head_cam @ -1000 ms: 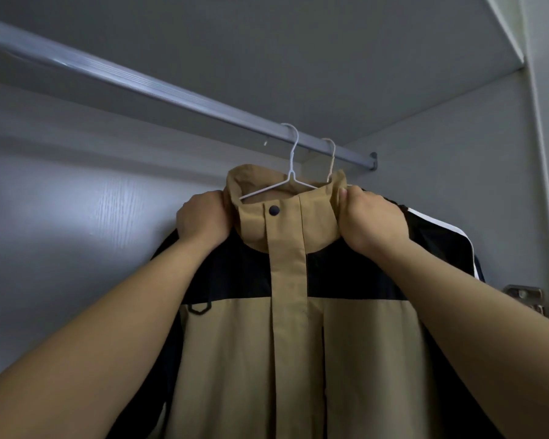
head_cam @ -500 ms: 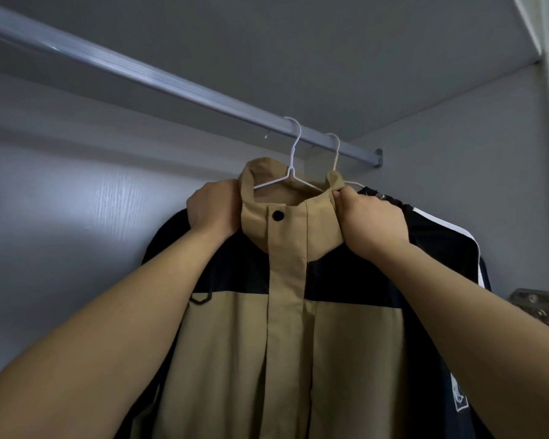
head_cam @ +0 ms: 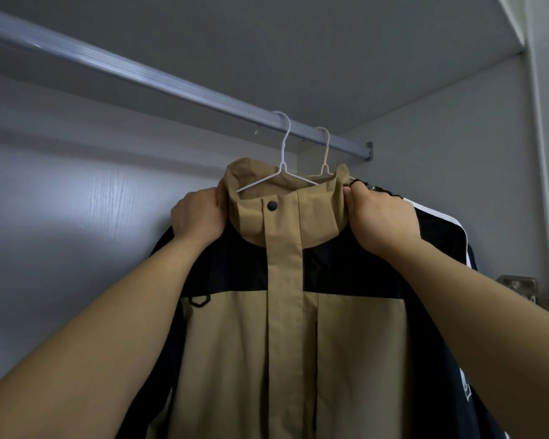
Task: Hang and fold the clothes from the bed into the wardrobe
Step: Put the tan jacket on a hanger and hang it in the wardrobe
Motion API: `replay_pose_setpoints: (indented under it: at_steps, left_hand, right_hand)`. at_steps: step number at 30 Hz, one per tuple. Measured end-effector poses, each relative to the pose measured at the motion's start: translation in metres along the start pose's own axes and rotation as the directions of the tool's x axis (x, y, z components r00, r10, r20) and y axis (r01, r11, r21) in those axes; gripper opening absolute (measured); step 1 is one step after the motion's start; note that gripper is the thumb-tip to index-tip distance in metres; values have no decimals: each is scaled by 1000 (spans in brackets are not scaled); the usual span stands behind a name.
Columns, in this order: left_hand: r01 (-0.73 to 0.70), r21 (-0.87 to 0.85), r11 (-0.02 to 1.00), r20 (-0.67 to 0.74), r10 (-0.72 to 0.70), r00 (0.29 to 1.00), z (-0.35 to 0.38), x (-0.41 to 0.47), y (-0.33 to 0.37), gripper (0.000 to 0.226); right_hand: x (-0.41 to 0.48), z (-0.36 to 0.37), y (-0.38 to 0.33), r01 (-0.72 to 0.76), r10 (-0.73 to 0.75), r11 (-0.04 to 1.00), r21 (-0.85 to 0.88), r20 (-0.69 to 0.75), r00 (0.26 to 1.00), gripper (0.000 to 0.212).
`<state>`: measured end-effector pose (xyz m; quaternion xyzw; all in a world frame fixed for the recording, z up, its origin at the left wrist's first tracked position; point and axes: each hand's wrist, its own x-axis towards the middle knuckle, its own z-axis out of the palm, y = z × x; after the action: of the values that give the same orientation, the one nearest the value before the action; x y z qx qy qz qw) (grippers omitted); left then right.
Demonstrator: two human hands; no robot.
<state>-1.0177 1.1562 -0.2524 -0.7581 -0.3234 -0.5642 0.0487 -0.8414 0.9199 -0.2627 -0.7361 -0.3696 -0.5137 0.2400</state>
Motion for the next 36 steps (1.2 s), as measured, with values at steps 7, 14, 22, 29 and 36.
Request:
replay_pose_setpoints:
  at_steps: [7, 14, 22, 29, 36]
  left_hand:
    - [-109, -77, 991, -51, 106, 993, -3, -11, -2, 20]
    - [-133, -350, 927, -306, 21, 952, 6, -25, 9, 24]
    - [-437, -359, 825, -682, 88, 726, -31, -120, 83, 21]
    - [-220, -885, 409, -109, 276, 955, -19, -249, 221, 11]
    - [338, -941, 32, 308, 497, 811, 3, -413, 338, 10]
  right_hand:
    - [-6, -8, -2, -39, 36, 997, 63, 40, 999, 30]
    - [-23, -22, -5, -105, 103, 980, 170, 17, 995, 32]
    - [-51, -49, -4, -119, 146, 981, 156, -174, 974, 23]
    - [-152, -96, 60, -430, 493, 826, 365, -97, 865, 34]
    - [-341, -194, 156, -709, 857, 464, 531, -65, 512, 48]
